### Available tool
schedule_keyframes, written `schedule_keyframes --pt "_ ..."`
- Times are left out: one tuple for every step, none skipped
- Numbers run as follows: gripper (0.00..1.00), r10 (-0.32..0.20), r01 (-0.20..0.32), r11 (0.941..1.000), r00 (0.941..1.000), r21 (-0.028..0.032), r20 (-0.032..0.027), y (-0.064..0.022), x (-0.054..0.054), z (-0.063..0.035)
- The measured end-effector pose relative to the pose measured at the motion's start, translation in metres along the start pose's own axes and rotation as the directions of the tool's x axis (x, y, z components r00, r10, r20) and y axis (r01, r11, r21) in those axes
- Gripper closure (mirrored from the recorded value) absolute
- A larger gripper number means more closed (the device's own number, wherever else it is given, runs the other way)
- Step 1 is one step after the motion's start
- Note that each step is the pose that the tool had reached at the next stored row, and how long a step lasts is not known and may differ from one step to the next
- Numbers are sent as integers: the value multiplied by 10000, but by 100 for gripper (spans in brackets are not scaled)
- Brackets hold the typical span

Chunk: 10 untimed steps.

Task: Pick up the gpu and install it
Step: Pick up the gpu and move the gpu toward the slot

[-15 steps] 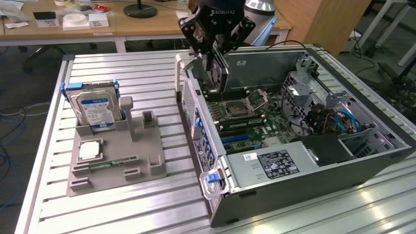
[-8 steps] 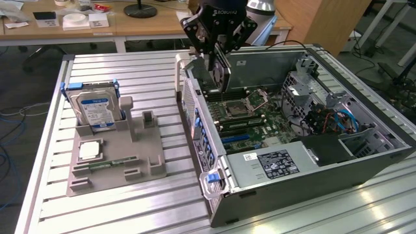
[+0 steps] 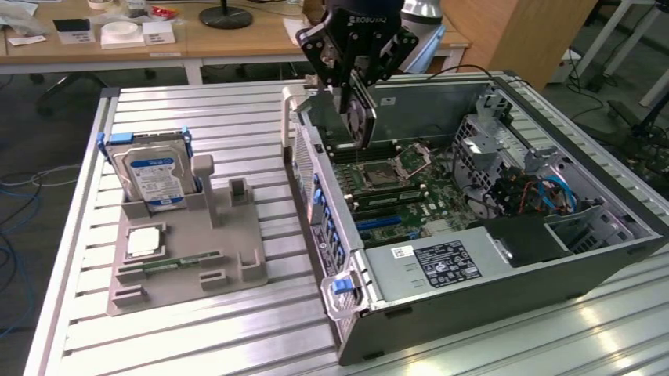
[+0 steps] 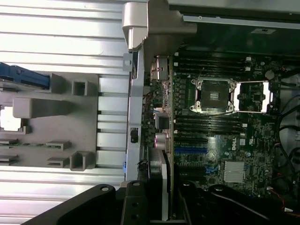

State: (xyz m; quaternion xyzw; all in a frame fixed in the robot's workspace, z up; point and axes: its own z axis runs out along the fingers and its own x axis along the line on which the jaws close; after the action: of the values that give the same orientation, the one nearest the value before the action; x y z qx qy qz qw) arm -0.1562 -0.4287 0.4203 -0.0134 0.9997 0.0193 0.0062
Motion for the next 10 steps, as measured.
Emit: schedule_keyframes --pt "72 -3 3 10000 10000 0 0 0 -6 0" --pt "72 -7 7 10000 10000 0 0 0 -12 0" --pt "72 -10 10 10000 10000 0 0 -1 -17 1" --pt "72 -13 13 10000 10000 0 -1 -1 -22 1" --pt "72 -16 16 10000 10000 0 -1 -1 -29 1" --pt "72 -19 19 10000 10000 0 -1 -1 -35 1" --pt "72 -23 23 10000 10000 0 -1 -1 -42 2" --pt "72 -27 27 10000 10000 0 -1 -1 -49 2" --pt "72 -32 32 10000 10000 0 -1 -1 -57 3" --pt "72 -36 36 10000 10000 -1 -1 -2 -65 3"
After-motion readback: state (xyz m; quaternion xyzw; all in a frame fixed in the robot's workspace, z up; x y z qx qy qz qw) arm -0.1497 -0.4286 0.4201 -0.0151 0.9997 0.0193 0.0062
